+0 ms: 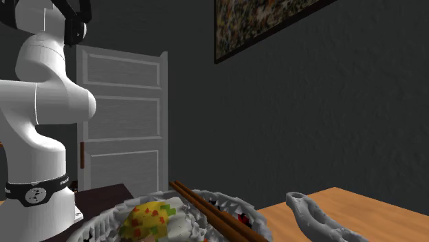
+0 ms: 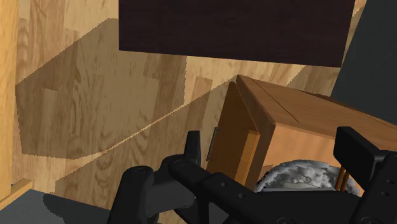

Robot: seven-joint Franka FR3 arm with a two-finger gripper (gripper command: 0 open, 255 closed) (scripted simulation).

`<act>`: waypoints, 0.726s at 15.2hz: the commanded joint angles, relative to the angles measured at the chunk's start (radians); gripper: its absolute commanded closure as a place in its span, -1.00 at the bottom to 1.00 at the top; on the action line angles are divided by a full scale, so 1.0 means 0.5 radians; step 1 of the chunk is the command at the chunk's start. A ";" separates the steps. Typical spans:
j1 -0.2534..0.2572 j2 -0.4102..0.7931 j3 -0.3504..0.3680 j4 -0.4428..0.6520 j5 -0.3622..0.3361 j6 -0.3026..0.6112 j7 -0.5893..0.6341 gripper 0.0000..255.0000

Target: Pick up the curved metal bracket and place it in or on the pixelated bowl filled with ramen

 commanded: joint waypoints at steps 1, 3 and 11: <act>0.000 0.000 0.000 0.000 0.000 0.000 0.000 -1.00; 0.019 0.049 0.069 -0.041 0.054 0.102 0.090 -1.00; 0.082 0.362 0.351 -0.096 0.220 0.528 0.437 -1.00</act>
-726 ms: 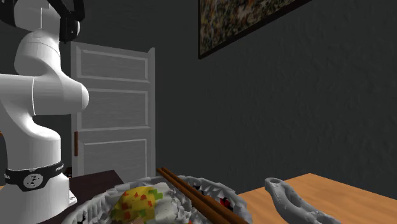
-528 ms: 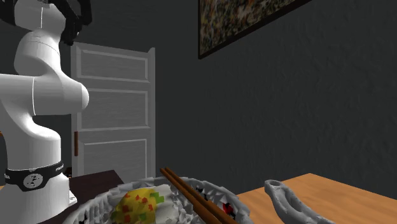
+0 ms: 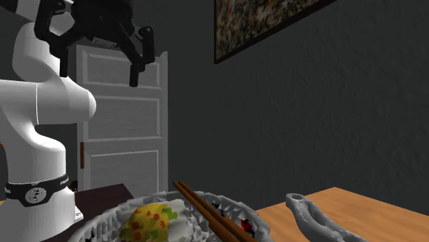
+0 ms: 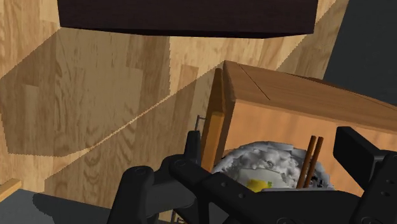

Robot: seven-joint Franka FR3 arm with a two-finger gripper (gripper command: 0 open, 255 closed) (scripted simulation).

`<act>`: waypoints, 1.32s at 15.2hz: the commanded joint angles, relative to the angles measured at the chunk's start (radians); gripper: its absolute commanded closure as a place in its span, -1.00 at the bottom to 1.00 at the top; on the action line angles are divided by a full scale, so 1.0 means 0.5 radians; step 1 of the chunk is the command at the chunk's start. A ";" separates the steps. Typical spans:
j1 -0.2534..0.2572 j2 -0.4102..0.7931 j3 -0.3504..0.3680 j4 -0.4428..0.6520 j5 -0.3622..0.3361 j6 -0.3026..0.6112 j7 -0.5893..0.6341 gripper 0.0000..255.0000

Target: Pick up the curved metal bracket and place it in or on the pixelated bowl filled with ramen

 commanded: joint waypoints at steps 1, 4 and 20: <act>0.007 0.103 0.064 0.028 0.023 0.095 0.082 -1.00; 0.018 0.271 0.168 0.062 0.045 0.252 0.215 -1.00; 0.100 1.452 0.552 0.671 -0.386 0.848 1.083 -1.00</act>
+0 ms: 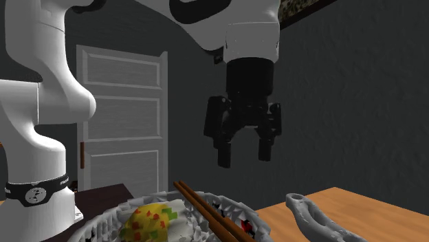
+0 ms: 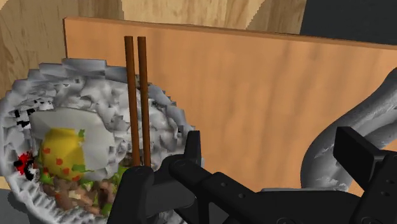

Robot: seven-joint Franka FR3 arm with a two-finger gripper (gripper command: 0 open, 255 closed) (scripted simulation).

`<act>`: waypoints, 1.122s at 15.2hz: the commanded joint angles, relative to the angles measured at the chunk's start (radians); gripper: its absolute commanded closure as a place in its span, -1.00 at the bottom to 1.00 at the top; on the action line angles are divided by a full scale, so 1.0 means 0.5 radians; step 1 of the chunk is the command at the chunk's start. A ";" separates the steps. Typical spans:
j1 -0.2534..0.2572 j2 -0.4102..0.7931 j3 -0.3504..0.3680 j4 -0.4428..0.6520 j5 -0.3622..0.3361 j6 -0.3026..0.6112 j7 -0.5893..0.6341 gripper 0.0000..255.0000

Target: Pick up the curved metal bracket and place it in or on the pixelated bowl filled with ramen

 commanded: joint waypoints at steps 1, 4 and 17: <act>0.036 0.165 0.004 0.118 -0.101 0.037 0.115 -1.00; 0.123 0.412 -0.017 0.324 -0.245 0.058 0.272 -1.00; 0.357 0.988 -0.145 0.777 -0.514 0.162 0.526 -1.00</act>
